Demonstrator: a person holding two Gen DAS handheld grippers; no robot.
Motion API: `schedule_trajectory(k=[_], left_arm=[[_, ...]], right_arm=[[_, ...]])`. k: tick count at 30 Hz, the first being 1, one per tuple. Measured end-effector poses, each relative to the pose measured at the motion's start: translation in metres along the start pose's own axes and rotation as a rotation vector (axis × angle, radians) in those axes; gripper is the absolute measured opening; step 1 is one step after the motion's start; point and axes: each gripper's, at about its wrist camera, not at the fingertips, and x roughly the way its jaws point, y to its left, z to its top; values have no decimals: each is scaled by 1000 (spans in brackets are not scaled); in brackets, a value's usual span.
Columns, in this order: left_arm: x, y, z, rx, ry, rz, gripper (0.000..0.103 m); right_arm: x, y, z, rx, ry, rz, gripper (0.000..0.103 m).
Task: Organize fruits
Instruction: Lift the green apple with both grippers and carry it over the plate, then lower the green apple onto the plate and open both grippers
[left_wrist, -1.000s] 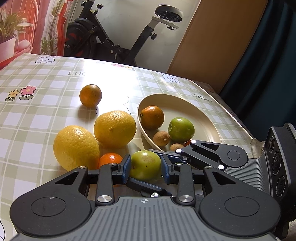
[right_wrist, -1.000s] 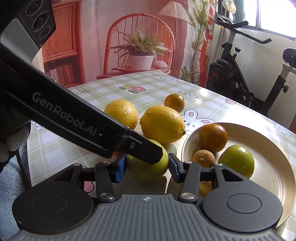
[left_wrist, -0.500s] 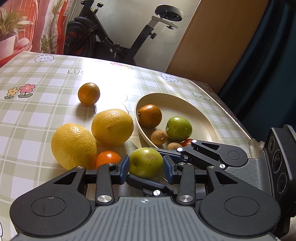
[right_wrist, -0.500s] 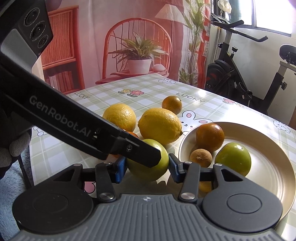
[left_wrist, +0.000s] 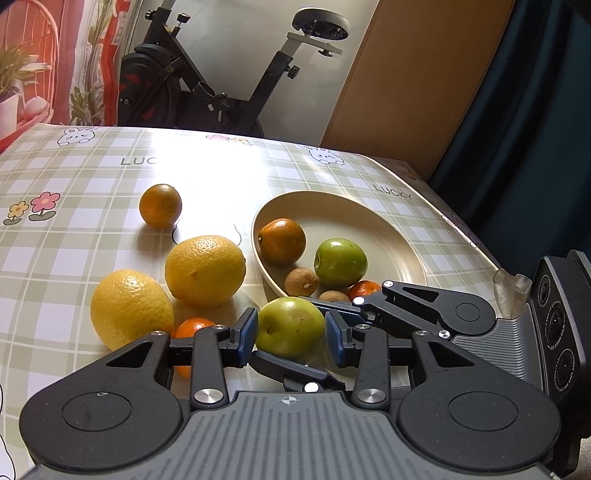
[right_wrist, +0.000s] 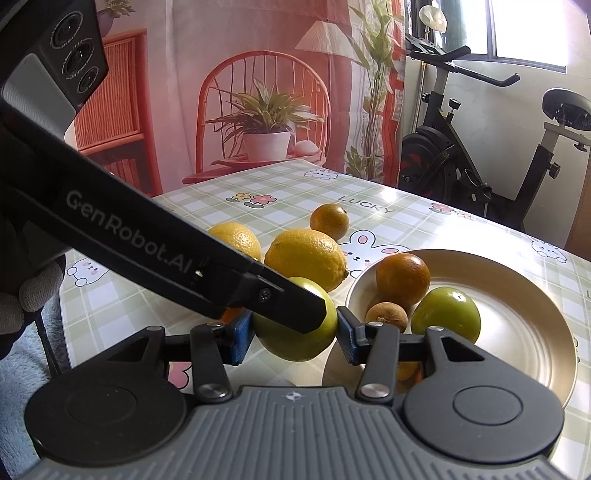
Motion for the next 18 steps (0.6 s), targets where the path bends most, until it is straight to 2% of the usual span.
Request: schedule_trajectory(k=[18], left_arm=[[-4,-43,27,108,-55,-16,42]], right_arm=[[-34,-27,15,71,-93,-74,49]])
